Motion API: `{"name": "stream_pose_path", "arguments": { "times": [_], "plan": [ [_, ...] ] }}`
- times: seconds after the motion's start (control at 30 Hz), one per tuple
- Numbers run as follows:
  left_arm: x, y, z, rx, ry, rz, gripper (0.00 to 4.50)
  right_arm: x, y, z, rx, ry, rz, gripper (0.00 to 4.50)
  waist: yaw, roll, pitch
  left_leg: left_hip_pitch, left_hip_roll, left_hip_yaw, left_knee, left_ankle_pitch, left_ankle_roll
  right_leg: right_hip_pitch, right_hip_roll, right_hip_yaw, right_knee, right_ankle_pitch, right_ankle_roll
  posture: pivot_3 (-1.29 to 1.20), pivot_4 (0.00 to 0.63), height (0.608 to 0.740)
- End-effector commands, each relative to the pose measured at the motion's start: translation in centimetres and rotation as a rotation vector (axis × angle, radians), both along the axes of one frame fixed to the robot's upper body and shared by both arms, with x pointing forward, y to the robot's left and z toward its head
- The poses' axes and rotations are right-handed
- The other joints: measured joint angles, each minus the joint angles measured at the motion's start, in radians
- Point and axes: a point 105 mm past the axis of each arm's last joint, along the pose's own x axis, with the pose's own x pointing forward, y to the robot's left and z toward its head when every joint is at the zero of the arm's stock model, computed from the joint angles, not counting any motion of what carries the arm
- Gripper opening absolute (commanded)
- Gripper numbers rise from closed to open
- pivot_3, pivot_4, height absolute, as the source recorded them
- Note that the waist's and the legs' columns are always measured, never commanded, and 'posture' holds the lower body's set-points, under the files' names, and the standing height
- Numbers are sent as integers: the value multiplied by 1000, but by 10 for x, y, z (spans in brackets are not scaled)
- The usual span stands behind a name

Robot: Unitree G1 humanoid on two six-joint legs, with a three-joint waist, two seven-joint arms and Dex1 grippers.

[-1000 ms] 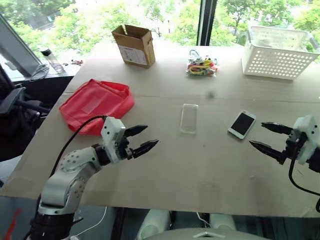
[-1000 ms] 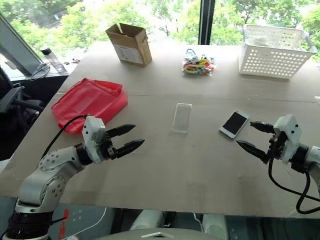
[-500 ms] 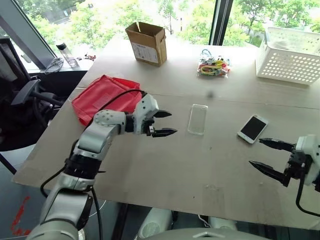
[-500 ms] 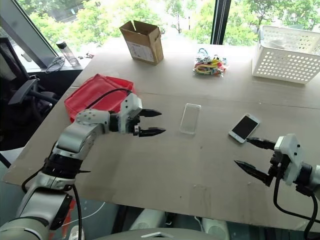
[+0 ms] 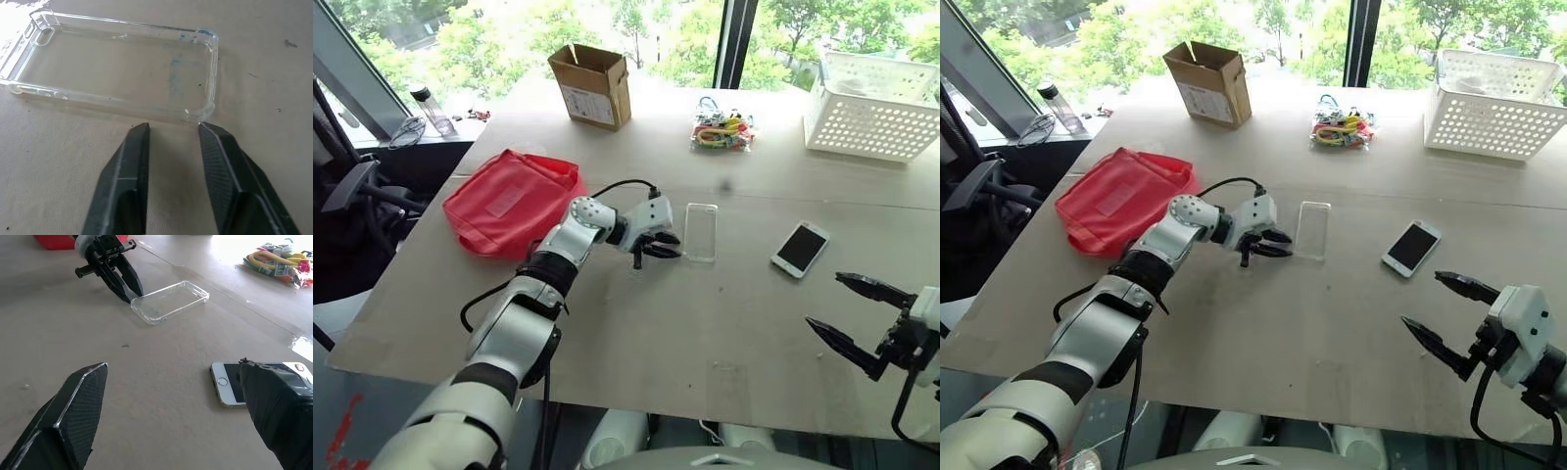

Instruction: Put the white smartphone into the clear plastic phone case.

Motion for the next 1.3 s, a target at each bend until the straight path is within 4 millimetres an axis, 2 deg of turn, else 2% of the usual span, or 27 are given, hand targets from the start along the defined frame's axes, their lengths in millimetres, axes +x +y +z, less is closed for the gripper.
{"name": "stream_pose_path", "arguments": {
  "times": [0.03,0.17,0.27,0.33,0.43,0.5,0.6,0.7,0.77,0.87,0.97,1.07,1.1,1.13,1.3],
  "plan": [
    [-12,8,-24,32,78,-5,20,-2,8,12,-26,-61,15,4500,0,0,-1,0,0,0,0,0,0,0,0,0,0,0,0,0,150,740],
    [-22,6,14,-165,80,19,20,-3,11,13,-43,-37,38,4500,-6,0,-1,0,0,0,-1,0,0,-1,0,1,1,0,0,0,150,740],
    [-34,14,42,-270,132,27,20,-4,15,14,-20,-6,71,4500,-5,-1,0,-1,0,0,0,0,0,-2,0,1,1,0,0,0,150,740],
    [-40,21,47,-239,155,27,20,-1,14,15,-26,-12,78,4500,-2,-1,1,-2,0,-1,0,0,0,-2,0,0,2,0,0,0,150,740],
    [-41,19,39,-149,175,25,825,3,13,15,-40,-21,84,4500,2,0,0,0,0,-1,1,0,0,0,0,0,2,0,0,0,150,740],
    [-34,10,40,-143,118,38,1865,3,12,16,-48,-27,86,4500,10,-1,0,1,0,-1,1,0,0,1,0,-1,1,0,0,0,150,740],
    [-27,-9,37,-139,65,52,3128,1,12,20,-50,-37,84,4500,19,-2,1,0,0,-1,2,0,0,1,0,-1,0,0,0,0,150,740],
    [-28,-25,32,-90,-6,-8,3128,-3,10,22,-54,-34,87,4500,22,-2,1,-1,0,-1,1,0,0,0,0,0,1,0,0,0,150,740],
    [-30,-28,28,-56,-28,-49,3128,-4,10,23,-57,-31,89,4500,20,-2,1,-1,0,-1,1,0,0,-1,0,0,1,0,0,0,150,740],
    [-17,-31,14,14,-21,-3,3128,-4,8,25,-71,-28,105,4500,20,-2,1,-1,0,0,1,0,0,-1,0,1,1,0,0,0,150,740],
    [-12,-33,2,61,-44,-13,2297,1,6,30,-95,-38,151,4500,21,-2,1,0,0,0,2,0,0,0,0,1,1,0,0,0,150,740],
    [-13,-35,-4,46,-5,-6,965,13,1,38,-130,-32,191,4500,17,-2,1,0,0,2,2,0,0,0,0,2,1,0,0,0,150,740],
    [-13,-33,-5,55,0,-5,327,18,-1,44,-137,-29,217,4500,17,-2,1,0,0,2,2,0,0,0,0,2,1,0,0,0,150,740],
    [-13,-31,-6,63,4,-7,24,25,-3,52,-142,-22,250,4500,16,-2,1,0,0,2,2,0,0,0,0,1,1,0,0,0,150,740],
    [-19,-30,5,29,92,26,24,47,-11,69,-202,14,345,4500,0,-3,1,0,0,1,2,0,1,1,0,0,1,0,0,0,150,740]
  ]
}}
